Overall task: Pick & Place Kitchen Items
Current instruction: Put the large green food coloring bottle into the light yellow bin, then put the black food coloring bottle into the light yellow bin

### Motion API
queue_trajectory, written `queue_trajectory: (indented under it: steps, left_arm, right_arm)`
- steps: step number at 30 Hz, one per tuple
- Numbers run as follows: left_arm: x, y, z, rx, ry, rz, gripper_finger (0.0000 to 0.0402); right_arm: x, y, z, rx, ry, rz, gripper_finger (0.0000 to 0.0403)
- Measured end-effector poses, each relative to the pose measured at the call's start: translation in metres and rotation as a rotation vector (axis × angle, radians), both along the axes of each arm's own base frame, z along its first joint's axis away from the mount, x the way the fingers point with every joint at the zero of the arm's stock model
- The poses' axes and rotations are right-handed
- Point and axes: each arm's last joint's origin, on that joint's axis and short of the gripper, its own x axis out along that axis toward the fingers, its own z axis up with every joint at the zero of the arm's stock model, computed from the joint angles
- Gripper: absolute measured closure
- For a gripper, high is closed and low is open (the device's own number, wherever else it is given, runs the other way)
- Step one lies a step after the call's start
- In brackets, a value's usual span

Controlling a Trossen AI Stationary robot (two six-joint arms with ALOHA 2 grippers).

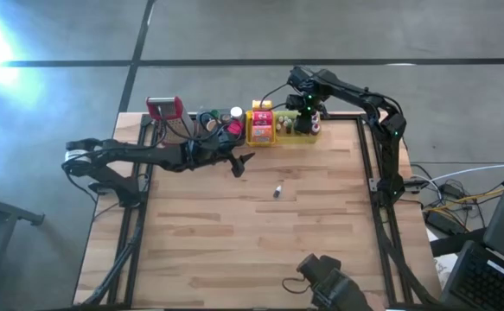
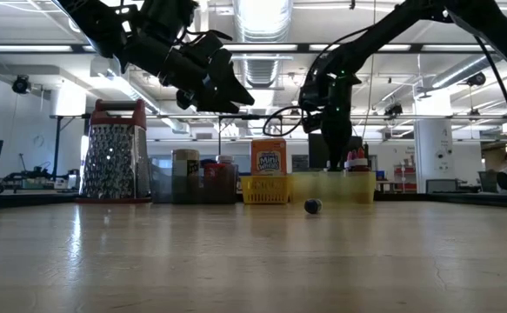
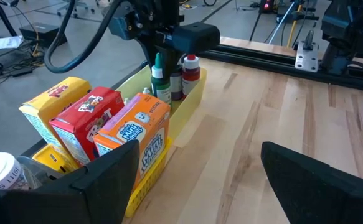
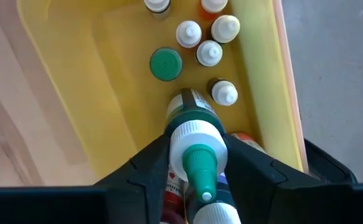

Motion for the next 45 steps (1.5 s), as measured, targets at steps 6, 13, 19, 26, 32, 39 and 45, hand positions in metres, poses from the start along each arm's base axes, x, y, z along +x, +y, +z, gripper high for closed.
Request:
queue_trajectory:
  steps: [6,13,19,26,32,39,45]
  left_arm:
    - [0.0,0.0,0.0,-0.002,0.0,-0.008,0.0061]
    - [0.0,0.0,0.0,-0.004,-0.001,-0.014,0.0061]
    - [0.0,-0.001,0.0,-0.058,-0.023,0.002,0.0061]
    - [-0.001,-0.002,-0.004,-0.118,-0.007,0.007,0.0061]
    - [0.003,-0.012,-0.001,-0.165,-0.038,-0.012,0.0061]
    - [0.011,-0.037,0.009,-0.231,-0.088,0.015,0.0061]
    - [0.019,-0.067,0.019,-0.239,-0.105,0.115,0.0064]
  right_arm:
    - [0.0,-0.001,0.003,-0.018,0.013,0.0,0.0217]
    - [-0.002,0.004,0.029,-0.045,-0.002,0.018,0.018]
    - [-0.011,0.019,0.073,-0.13,-0.091,0.005,0.0175]
    - [-0.03,0.071,0.128,-0.205,-0.219,-0.02,0.0196]
    - [-0.064,0.126,0.153,-0.251,-0.333,-0.029,0.0214]
    - [-0.102,0.159,0.15,-0.326,-0.502,-0.122,0.0227]
    - [-0.117,0.171,0.135,-0.347,-0.539,-0.131,0.0232]
